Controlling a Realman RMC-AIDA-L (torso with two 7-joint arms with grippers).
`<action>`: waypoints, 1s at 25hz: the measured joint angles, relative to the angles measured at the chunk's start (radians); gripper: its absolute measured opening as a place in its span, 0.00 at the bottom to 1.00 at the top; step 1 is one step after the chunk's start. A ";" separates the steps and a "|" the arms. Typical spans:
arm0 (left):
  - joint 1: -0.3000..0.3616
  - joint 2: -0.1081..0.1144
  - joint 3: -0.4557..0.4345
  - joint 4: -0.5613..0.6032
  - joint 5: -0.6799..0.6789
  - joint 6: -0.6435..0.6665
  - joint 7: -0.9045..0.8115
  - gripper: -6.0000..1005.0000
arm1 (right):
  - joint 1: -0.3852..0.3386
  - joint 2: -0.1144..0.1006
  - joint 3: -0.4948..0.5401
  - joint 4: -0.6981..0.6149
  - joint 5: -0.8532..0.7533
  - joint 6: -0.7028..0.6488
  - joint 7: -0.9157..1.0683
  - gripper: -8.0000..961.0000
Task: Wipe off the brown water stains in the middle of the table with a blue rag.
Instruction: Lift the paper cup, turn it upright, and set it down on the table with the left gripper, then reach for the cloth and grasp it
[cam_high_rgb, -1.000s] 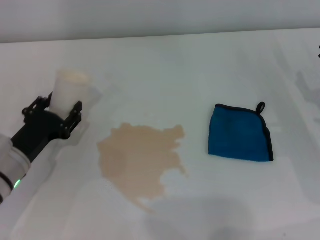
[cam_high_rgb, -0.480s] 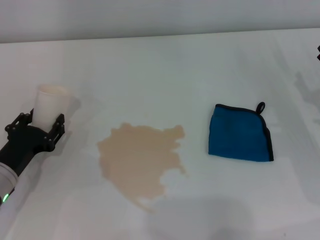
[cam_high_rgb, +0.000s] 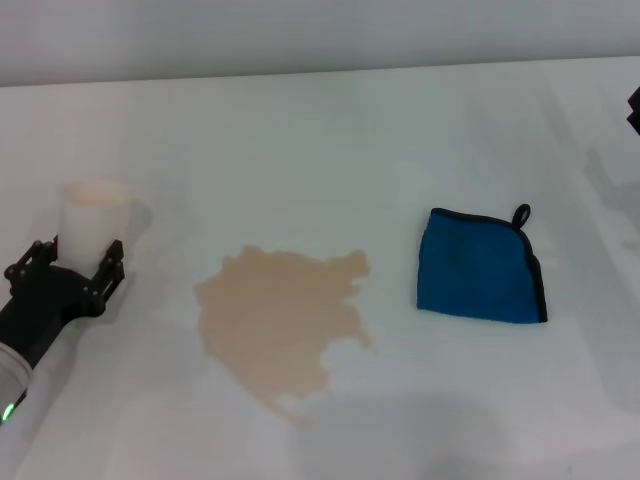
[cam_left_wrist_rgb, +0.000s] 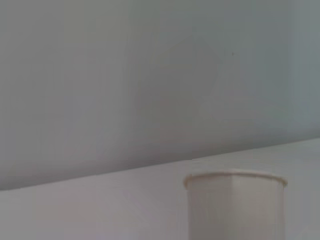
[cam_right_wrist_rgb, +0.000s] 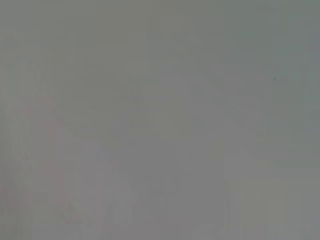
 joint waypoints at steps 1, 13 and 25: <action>0.000 0.000 0.000 0.000 0.000 0.000 0.000 0.62 | 0.000 0.000 0.000 0.000 0.000 0.000 0.000 0.89; 0.037 -0.001 0.000 0.016 -0.002 -0.001 0.000 0.62 | -0.005 0.001 -0.003 0.002 0.000 0.014 0.000 0.89; 0.066 0.000 -0.001 0.055 -0.012 -0.001 0.009 0.78 | -0.006 -0.001 -0.004 0.002 -0.001 0.018 0.000 0.89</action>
